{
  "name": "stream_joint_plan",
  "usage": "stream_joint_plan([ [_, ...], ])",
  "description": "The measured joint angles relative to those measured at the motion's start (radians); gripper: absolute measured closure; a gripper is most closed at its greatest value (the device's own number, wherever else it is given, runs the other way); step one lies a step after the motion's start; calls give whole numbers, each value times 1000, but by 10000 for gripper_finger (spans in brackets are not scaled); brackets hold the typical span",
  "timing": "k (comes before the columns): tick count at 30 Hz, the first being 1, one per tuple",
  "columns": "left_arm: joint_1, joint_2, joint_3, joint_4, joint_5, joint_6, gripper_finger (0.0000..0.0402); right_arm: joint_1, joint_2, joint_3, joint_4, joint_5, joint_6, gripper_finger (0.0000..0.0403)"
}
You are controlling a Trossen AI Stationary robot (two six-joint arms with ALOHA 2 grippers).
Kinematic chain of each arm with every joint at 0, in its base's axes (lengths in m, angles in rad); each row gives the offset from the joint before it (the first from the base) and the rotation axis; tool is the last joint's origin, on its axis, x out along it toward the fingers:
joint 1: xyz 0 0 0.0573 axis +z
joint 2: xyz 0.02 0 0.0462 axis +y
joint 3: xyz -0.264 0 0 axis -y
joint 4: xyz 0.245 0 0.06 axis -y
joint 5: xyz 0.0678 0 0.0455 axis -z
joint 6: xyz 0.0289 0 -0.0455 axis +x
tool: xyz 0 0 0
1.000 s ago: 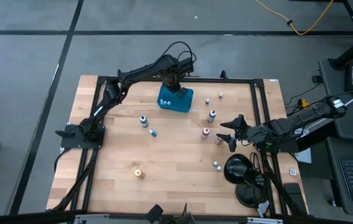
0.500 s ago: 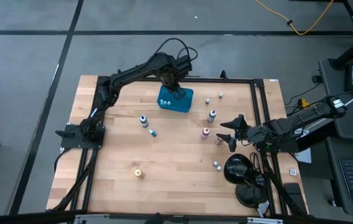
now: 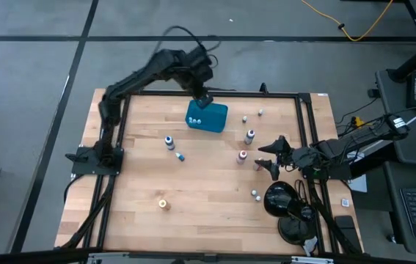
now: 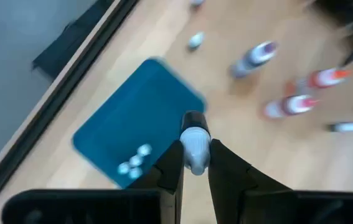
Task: Pick & Place food coloring
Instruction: Put the small black food coloring bottle into the blue bin
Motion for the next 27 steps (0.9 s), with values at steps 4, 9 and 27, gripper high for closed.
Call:
stream_joint_plan([
  [4,-15,-50,0,-8,22,2,357,-21,-16,2,52,-108,-66,108],
  [9,-28,-76,0,-40,29,15,357,-77,-67,1,-28,-107,-109,108],
  [27,-33,-73,0,-58,34,32,357,-229,-395,-5,-401,24,-99,108],
])
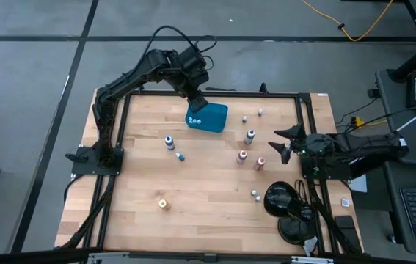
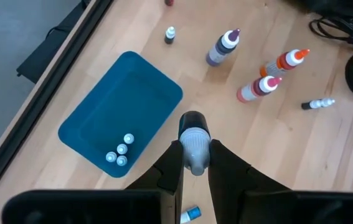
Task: Pick & Place food coloring
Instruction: Put the small black food coloring bottle into the blue bin
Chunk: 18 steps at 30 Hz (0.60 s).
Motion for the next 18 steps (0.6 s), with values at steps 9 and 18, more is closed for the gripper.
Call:
stream_joint_plan([
  [9,2,0,0,-32,0,1,357,0,-163,-178,91,10,110,108],
  [18,2,0,0,-40,0,1,357,-2,-215,-213,149,81,58,108],
])
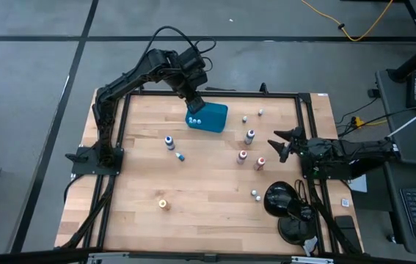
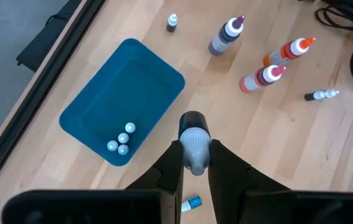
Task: Pick & Place food coloring
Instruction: Put the small black food coloring bottle into the blue bin
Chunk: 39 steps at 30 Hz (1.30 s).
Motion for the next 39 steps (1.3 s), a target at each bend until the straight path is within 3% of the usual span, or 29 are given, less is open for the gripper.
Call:
stream_joint_plan([
  [9,0,-3,0,1,2,-17,357,0,0,0,-1,-21,3,108],
  [19,-43,-20,0,3,35,75,357,0,0,0,-1,-35,-15,108],
  [27,-37,-117,-6,-39,9,88,357,0,0,0,-1,-35,-17,108],
  [30,-35,-215,-117,23,41,79,357,0,0,0,-1,-35,-17,108],
  [35,-44,-411,-466,204,120,37,357,0,0,0,-1,-35,-17,108],
  [39,-43,-497,-609,267,50,8,357,0,0,0,-1,-35,-17,108],
])
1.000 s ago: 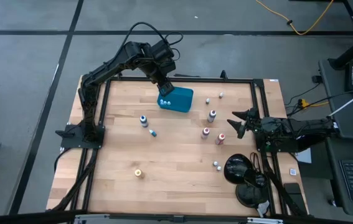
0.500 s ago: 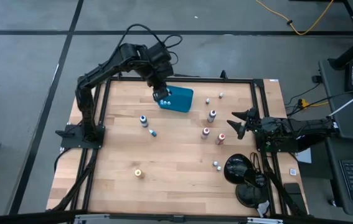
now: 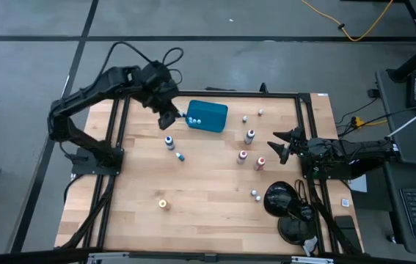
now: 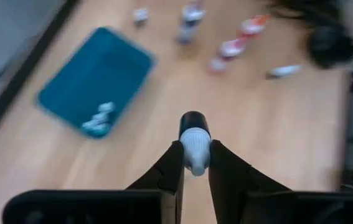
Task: Pick & Place food coloring
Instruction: Put the small black food coloring bottle into the blue bin
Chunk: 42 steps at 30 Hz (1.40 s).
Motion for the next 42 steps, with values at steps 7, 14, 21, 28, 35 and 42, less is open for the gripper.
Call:
stream_joint_plan([
  [7,1,27,-63,47,-232,-34,357,0,0,0,0,0,2,108],
  [14,60,189,-64,99,-223,-35,357,0,0,0,0,0,0,108],
  [21,113,404,14,102,-239,-68,357,0,0,0,0,0,0,108],
  [28,157,608,144,103,-230,-106,357,0,0,0,0,0,0,108],
  [35,166,724,161,89,-209,-140,357,0,0,0,0,0,0,108],
  [42,160,771,161,82,-199,-157,357,0,0,0,0,0,0,108],
])
